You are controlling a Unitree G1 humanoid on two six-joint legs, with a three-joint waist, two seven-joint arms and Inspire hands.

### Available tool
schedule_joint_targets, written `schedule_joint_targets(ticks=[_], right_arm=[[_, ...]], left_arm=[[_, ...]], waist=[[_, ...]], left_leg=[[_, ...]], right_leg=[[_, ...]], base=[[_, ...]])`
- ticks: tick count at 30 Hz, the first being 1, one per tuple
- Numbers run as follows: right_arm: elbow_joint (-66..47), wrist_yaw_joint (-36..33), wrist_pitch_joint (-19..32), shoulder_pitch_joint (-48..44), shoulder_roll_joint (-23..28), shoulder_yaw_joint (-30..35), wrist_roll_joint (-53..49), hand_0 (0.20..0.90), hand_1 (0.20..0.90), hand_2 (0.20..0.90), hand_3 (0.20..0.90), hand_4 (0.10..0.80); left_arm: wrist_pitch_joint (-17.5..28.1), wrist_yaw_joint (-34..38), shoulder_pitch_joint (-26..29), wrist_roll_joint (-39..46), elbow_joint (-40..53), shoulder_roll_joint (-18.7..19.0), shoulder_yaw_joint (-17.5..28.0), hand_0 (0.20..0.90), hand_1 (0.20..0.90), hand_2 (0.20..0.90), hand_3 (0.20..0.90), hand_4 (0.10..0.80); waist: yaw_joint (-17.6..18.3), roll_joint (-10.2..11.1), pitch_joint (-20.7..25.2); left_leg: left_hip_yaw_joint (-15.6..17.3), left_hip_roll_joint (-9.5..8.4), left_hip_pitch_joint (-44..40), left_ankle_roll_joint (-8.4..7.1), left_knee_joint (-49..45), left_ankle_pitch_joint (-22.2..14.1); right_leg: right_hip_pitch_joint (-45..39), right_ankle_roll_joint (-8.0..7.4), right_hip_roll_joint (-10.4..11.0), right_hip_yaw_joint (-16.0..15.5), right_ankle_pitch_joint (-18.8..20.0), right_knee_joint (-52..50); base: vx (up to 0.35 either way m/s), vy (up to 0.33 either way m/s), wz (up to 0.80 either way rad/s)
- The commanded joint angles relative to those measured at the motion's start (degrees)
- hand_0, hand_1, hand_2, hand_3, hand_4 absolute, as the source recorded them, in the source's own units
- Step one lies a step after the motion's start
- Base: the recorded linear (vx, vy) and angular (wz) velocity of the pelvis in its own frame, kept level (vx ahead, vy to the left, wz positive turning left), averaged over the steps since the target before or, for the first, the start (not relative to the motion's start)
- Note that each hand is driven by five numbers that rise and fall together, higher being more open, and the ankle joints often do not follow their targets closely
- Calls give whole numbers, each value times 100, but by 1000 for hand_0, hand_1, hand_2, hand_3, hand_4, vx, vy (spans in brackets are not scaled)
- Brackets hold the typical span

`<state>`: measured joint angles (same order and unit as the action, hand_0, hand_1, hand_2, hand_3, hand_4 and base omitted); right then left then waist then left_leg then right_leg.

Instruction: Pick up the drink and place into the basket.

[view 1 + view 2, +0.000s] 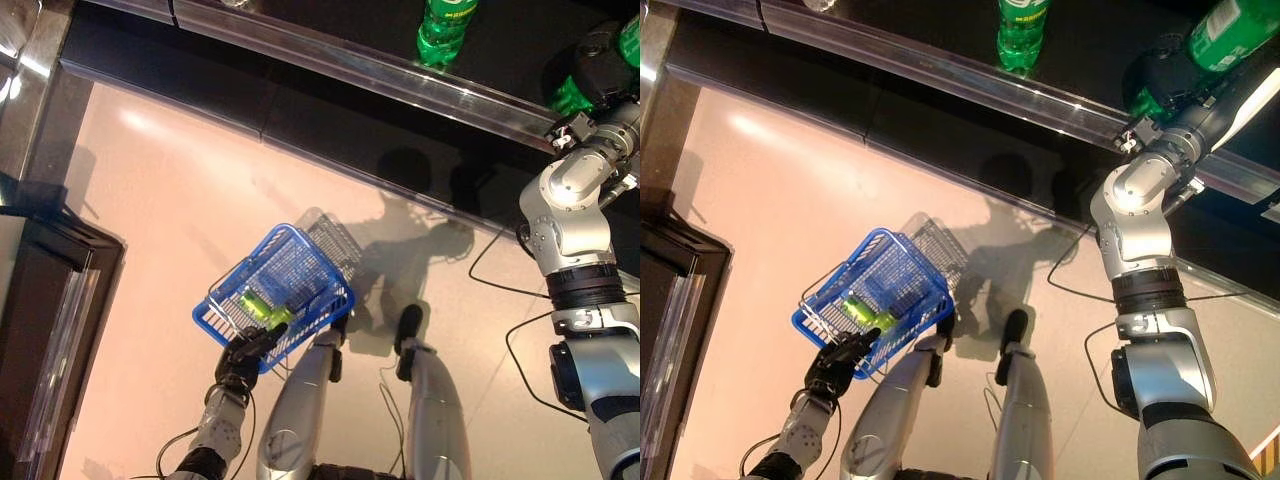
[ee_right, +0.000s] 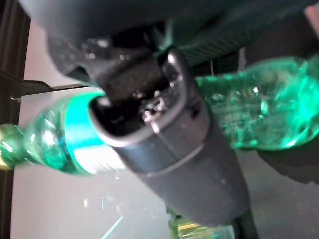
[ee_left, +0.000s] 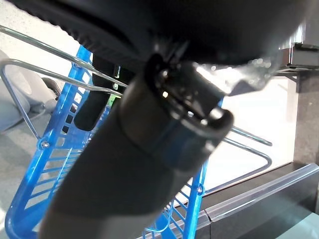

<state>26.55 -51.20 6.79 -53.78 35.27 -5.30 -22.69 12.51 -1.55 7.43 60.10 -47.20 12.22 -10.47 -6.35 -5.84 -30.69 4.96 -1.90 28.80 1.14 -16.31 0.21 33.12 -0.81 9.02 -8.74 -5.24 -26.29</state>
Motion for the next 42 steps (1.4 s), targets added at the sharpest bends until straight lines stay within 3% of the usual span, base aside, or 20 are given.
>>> schedule_joint_targets(ticks=[1,9,16,21,25,31,42], right_arm=[[-644,-112,420,-617,912,-10,339,300,300,300,200,100],[-594,-96,635,-508,1014,132,376,300,300,300,200,100],[-1577,94,708,392,844,636,709,300,300,300,200,100],[-2710,634,757,1308,609,935,1153,300,300,300,200,100],[-3561,1394,1092,1957,489,1113,1221,300,300,300,200,100],[-4262,2157,917,2560,422,1207,957,300,300,300,200,100],[-5303,4314,823,3535,-365,391,-301,300,300,300,200,100]], left_arm=[[238,-203,-555,186,533,415,46,300,300,300,200,100],[337,-372,-630,293,594,426,133,300,300,300,200,100],[731,-549,-675,210,896,438,517,300,300,300,200,100],[884,-612,-807,164,1422,433,732,300,300,300,200,100],[1070,-843,-1063,315,1932,440,1035,300,300,300,200,100],[1194,-923,-1252,493,2399,465,1422,300,300,300,200,100],[1169,-1016,-1499,12,2981,433,1596,300,300,300,200,100]], waist=[[-15,-50,89],[-10,-46,89],[118,7,89],[267,-1,90],[382,-7,157],[428,86,395],[232,422,1078]], left_leg=[[-282,27,386,-62,-944,-360],[-275,32,341,-58,-1169,-472],[-244,60,62,-123,-1527,-519],[-198,95,-274,-182,-1679,-478],[-151,134,-673,-248,-1507,-338],[-118,190,-989,-306,-1276,-213],[-196,230,-1826,-337,-759,-260]], right_leg=[[-52,-46,50,-171,62,-158],[-104,5,67,-170,-82,-412],[-389,99,85,-145,-303,-752],[-709,145,114,-60,-408,-885],[-1089,160,90,22,-414,-716],[-1449,186,19,54,-401,-445],[-2535,139,-75,-39,-415,184]], base=[[-31,6,4],[-21,-1,2],[-21,30,-1],[46,84,-4],[35,88,-7],[23,40,-11],[75,-18,1]])
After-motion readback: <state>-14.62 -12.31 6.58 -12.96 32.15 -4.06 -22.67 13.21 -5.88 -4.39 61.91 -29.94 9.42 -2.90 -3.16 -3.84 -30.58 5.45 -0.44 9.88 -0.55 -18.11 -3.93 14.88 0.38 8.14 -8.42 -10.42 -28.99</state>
